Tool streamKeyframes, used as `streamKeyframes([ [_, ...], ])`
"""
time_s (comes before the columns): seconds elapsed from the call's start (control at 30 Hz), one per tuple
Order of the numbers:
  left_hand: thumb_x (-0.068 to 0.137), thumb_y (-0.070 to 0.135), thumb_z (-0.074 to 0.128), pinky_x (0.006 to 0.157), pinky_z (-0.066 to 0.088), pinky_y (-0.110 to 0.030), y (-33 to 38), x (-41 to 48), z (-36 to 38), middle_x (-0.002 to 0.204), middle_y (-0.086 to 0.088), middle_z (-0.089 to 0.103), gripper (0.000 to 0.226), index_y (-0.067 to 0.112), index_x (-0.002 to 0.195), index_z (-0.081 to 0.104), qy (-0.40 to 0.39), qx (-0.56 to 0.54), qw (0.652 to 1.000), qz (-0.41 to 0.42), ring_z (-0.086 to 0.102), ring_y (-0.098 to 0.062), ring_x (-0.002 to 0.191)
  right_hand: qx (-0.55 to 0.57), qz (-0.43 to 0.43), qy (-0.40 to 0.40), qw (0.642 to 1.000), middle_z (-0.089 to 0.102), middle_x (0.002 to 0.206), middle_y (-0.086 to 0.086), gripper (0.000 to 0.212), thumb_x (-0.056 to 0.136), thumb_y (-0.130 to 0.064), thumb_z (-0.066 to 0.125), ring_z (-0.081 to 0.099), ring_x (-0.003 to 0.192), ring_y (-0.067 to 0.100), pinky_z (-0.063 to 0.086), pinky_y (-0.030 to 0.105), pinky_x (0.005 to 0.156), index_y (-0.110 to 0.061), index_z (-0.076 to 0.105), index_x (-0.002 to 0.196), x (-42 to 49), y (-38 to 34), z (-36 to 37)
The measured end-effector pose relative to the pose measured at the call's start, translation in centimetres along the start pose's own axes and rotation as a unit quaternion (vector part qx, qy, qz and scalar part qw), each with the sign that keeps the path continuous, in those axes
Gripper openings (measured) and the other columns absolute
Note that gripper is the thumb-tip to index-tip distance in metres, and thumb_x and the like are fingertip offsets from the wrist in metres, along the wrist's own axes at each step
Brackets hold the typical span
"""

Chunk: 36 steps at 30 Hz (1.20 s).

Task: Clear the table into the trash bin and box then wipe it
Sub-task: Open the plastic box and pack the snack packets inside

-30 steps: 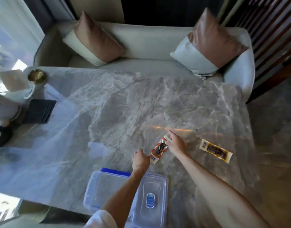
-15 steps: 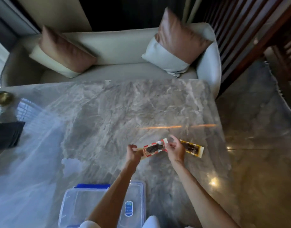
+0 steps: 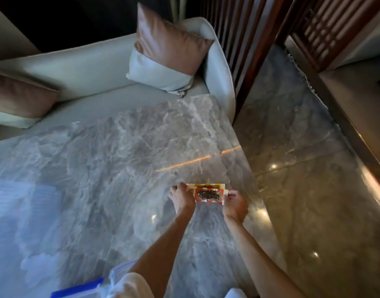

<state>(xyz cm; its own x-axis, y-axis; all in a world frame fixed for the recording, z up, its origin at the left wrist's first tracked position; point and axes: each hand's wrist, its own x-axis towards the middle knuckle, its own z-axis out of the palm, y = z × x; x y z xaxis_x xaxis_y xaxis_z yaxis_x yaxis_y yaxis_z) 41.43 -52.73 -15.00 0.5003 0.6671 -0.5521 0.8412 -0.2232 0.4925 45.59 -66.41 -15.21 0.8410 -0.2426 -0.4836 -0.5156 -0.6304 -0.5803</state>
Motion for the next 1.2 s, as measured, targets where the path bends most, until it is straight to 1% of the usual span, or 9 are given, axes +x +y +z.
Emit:
streamKeyframes([
  [0.17,0.085,0.003,0.051,0.081,0.044,-0.042,-0.1,0.9,-0.2,0.106,-0.021,0.062,0.02,0.002,0.105,0.053,0.006,-0.062,0.998,0.005,0.056,-0.036,0.096,0.001,-0.033,-0.031,0.999,0.074,0.103,0.007,0.013,0.09,-0.012,0.063,0.068,0.097,0.028,0.046,0.03,0.076,-0.012,0.065,0.103,1.1,-0.3,0.6],
  [0.3,0.084,-0.006,0.049,0.087,0.055,-0.044,-0.5,1.1,-0.9,0.107,-0.017,0.068,0.031,0.003,0.112,0.059,-0.053,-0.132,0.99,-0.004,0.064,-0.031,0.097,-0.029,-0.064,-0.098,0.993,0.069,0.117,0.006,0.03,0.091,-0.01,0.061,0.066,0.105,0.027,0.052,0.033,0.083,-0.016,0.056,0.121,2.0,-0.4,0.4],
  [0.47,0.083,-0.003,0.054,0.06,0.039,-0.013,-1.1,-0.3,-3.0,0.088,-0.01,0.065,0.019,0.009,0.081,0.069,-0.02,-0.083,0.987,0.134,0.06,-0.019,0.078,-0.055,-0.182,-0.153,0.97,0.064,0.113,0.011,0.029,0.086,-0.006,0.067,0.064,0.102,0.025,0.053,0.043,0.09,-0.018,0.064,0.112,2.3,-0.9,-1.1],
  [0.63,0.089,-0.004,0.054,0.075,0.041,-0.003,-4.0,-2.5,-4.0,0.092,0.006,0.05,0.022,0.012,0.084,0.068,0.069,-0.086,0.96,0.256,0.053,-0.001,0.079,-0.116,-0.376,-0.065,0.917,0.061,0.1,-0.012,0.012,0.088,-0.021,0.068,0.063,0.091,0.01,0.055,0.03,0.069,-0.027,0.065,0.098,-0.4,0.9,-2.0],
  [0.73,0.092,-0.001,0.053,0.081,0.043,-0.01,-6.9,-3.3,-2.8,0.099,-0.001,0.052,0.015,0.009,0.093,0.064,0.058,-0.036,0.964,0.257,0.055,-0.01,0.085,-0.158,-0.419,-0.066,0.892,0.065,0.101,-0.008,0.015,0.089,-0.016,0.066,0.064,0.095,0.015,0.055,0.03,0.075,-0.023,0.068,0.102,-1.6,2.7,-1.1],
  [0.83,0.091,0.005,0.058,0.079,0.047,-0.03,-8.9,-3.9,-1.8,0.097,-0.008,0.061,0.009,0.007,0.092,0.066,0.027,-0.014,0.972,0.231,0.058,-0.022,0.089,-0.163,-0.383,-0.116,0.902,0.068,0.105,-0.007,0.021,0.087,-0.01,0.067,0.064,0.098,0.014,0.055,0.031,0.079,-0.021,0.07,0.104,-2.1,3.7,-0.5],
  [0.97,0.088,0.0,0.06,0.072,0.048,-0.033,-8.3,-4.9,-3.7,0.084,-0.008,0.066,0.004,0.001,0.09,0.064,0.001,-0.161,0.982,0.096,0.06,-0.019,0.079,0.005,-0.225,-0.273,0.935,0.074,0.095,0.006,0.013,0.088,-0.006,0.066,0.065,0.086,0.019,0.049,0.035,0.08,-0.011,0.073,0.098,-1.8,2.0,-1.6],
  [1.07,0.088,-0.002,0.061,0.057,0.053,-0.024,-8.2,-6.9,-7.1,0.075,-0.006,0.065,0.007,0.005,0.089,0.063,-0.083,-0.379,0.922,-0.012,0.064,-0.012,0.065,0.124,-0.088,-0.364,0.919,0.067,0.084,0.008,0.005,0.089,-0.006,0.066,0.058,0.075,0.015,0.05,0.026,0.066,-0.007,0.071,0.088,-3.2,0.2,-3.7],
  [1.2,0.087,-0.001,0.063,0.049,0.049,-0.018,-10.3,-10.8,-11.8,0.068,-0.004,0.065,0.005,0.003,0.09,0.064,-0.064,-0.43,0.9,-0.041,0.063,-0.008,0.055,0.154,0.008,-0.462,0.873,0.069,0.083,0.008,0.013,0.09,-0.004,0.065,0.064,0.059,0.007,0.056,0.017,0.056,-0.002,0.068,0.102,-7.8,-1.3,-4.8],
])
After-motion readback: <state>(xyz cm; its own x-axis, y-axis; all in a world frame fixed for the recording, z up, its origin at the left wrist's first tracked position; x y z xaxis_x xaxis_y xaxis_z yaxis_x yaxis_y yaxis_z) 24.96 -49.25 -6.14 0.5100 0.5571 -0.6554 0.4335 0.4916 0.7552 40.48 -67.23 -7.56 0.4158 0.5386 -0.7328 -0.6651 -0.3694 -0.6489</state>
